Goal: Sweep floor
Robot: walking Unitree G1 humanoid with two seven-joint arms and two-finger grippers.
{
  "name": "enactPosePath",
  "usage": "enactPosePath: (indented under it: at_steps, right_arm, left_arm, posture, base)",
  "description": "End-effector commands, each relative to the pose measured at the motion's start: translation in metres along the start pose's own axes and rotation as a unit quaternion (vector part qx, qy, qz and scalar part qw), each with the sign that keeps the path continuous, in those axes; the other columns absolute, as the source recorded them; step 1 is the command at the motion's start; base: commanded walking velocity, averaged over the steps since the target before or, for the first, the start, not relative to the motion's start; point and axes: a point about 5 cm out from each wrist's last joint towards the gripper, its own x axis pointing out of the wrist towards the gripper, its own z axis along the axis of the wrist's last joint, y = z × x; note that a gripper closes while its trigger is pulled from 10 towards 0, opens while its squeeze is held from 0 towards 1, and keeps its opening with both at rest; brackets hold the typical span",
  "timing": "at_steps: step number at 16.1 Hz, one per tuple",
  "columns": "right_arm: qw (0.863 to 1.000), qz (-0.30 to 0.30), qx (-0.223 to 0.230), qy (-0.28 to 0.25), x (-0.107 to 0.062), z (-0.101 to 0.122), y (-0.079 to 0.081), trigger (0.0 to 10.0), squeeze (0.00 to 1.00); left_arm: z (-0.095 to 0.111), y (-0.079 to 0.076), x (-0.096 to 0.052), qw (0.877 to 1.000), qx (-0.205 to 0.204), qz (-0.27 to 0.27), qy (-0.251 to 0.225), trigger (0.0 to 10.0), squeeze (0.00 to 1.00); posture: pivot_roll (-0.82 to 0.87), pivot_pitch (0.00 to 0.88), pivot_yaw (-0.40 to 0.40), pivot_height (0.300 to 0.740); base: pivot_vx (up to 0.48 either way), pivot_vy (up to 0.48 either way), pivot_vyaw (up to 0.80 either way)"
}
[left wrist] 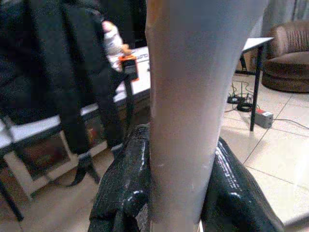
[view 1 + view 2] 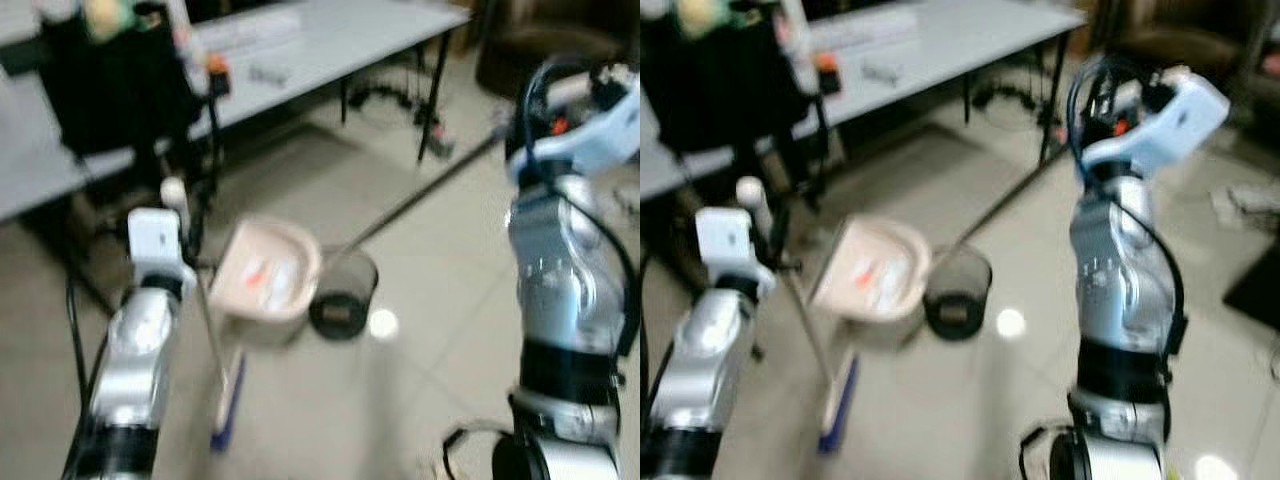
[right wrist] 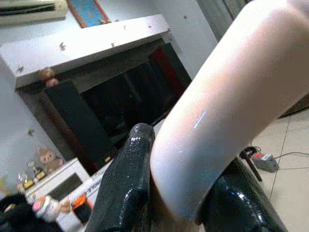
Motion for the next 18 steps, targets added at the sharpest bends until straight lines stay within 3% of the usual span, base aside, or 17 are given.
enactPosePath:
  at_steps: [1, 4, 12, 15, 18]
  right_arm:
    - [0.999, -0.007, 0.003, -0.036, 0.002, 0.016, -0.003, 10.0, 0.00]
    - [0.999, -0.011, 0.006, -0.039, 0.002, 0.017, -0.004, 10.0, 0.00]
    - [0.997, -0.032, -0.022, -0.065, 0.003, 0.026, -0.016, 10.0, 0.00]
    - [0.994, -0.022, -0.071, -0.077, 0.006, 0.025, -0.017, 10.0, 0.00]
    - [0.987, 0.042, -0.134, -0.083, 0.009, 0.011, -0.002, 10.0, 0.00]
  left_arm:
    - [0.012, -0.005, 0.004, 1.000, -0.002, -0.009, -0.029, 10.0, 0.00]
    - [0.011, -0.006, 0.004, 1.000, -0.003, -0.014, -0.024, 10.0, 0.00]
    - [0.006, -0.011, 0.003, 0.999, -0.018, -0.025, -0.010, 10.0, 0.00]
    - [0.005, -0.013, 0.003, 0.999, -0.021, -0.028, -0.007, 10.0, 0.00]
    - [0.005, -0.014, 0.003, 0.999, -0.020, -0.031, -0.004, 10.0, 0.00]
  posture:
    - [-0.10, 0.000, 0.067, 0.740]
    - [-0.10, 0.000, 0.067, 0.740]
    - [-0.11, 0.000, 0.070, 0.740]
    - [-0.11, 0.006, 0.070, 0.740]
    - [-0.11, 0.016, 0.071, 0.740]
  base:
    - [0.472, 0.000, 0.00]
    - [0.457, 0.000, 0.00]
    - [0.000, 0.000, 0.00]
    - [0.000, 0.000, 0.00]
    - [0.000, 0.000, 0.00]
